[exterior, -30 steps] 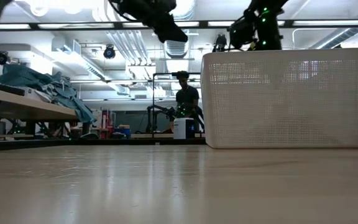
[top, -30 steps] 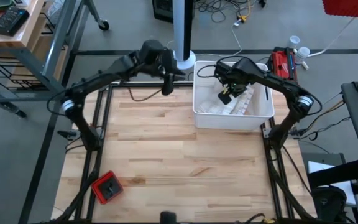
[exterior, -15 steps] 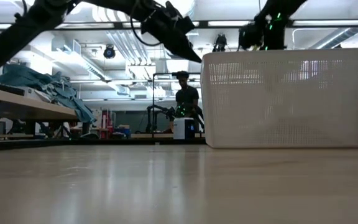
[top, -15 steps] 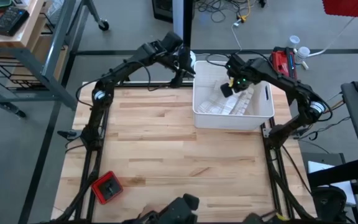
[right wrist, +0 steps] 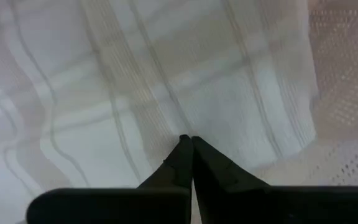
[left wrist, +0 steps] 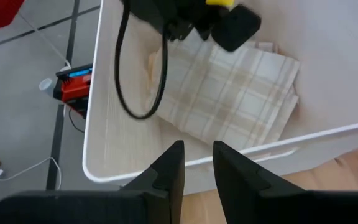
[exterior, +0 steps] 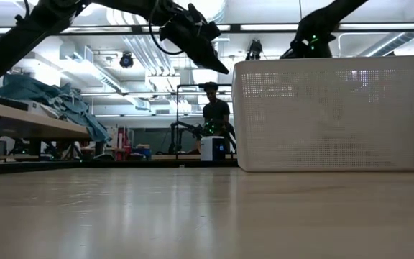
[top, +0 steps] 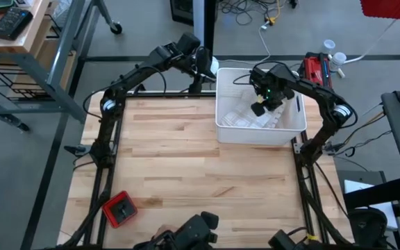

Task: Fold towel
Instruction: Put the folded towels into the white laundry bin, then return to Home Position

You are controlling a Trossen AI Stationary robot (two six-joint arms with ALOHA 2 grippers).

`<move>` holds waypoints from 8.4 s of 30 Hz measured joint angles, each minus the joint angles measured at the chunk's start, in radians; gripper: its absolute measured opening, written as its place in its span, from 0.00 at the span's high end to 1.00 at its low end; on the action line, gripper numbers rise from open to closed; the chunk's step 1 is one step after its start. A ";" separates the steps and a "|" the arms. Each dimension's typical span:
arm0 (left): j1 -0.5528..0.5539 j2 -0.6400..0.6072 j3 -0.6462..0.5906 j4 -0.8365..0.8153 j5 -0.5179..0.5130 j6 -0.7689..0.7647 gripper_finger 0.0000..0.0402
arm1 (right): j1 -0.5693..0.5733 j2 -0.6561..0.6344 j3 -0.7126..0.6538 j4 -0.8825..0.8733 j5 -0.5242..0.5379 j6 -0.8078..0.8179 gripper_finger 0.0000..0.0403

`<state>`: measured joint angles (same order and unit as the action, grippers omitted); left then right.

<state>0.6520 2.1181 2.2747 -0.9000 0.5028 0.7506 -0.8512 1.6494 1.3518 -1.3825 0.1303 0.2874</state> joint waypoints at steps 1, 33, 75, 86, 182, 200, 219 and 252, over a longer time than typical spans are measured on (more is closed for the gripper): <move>0.001 0.000 -0.002 -0.001 0.000 0.000 0.81 | -0.001 -0.002 0.000 -0.005 0.000 0.000 1.00; 0.100 -0.011 -0.013 -0.026 -0.181 0.041 0.81 | -0.134 -0.010 0.086 0.051 0.122 -0.089 1.00; 0.124 -0.010 -0.013 -0.029 -0.178 0.018 0.81 | -0.120 -0.091 0.082 0.127 0.073 -0.058 1.00; 0.111 -0.023 -0.013 -0.075 -0.029 -0.064 0.81 | -0.042 -0.405 0.068 0.162 0.064 -0.044 1.00; -0.675 -1.921 -2.037 0.911 -0.231 -0.659 0.87 | 1.231 -1.123 -0.749 1.314 0.149 -0.384 1.00; -0.675 -1.984 -2.191 0.893 -0.338 -0.641 1.00 | 1.231 -1.320 -1.175 1.705 0.229 -0.432 1.00; -0.672 -2.042 -2.264 0.918 -0.506 -0.534 1.00 | 1.230 -1.543 -1.196 1.398 0.223 -0.399 1.00; -0.672 -1.850 -2.238 0.959 -0.493 -0.561 1.00 | 1.230 -1.499 -1.302 1.379 0.184 -0.235 1.00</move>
<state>-0.0196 0.2686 0.0364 0.0586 0.0097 0.1894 0.3791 0.1505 0.0502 -0.0031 0.3141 0.0524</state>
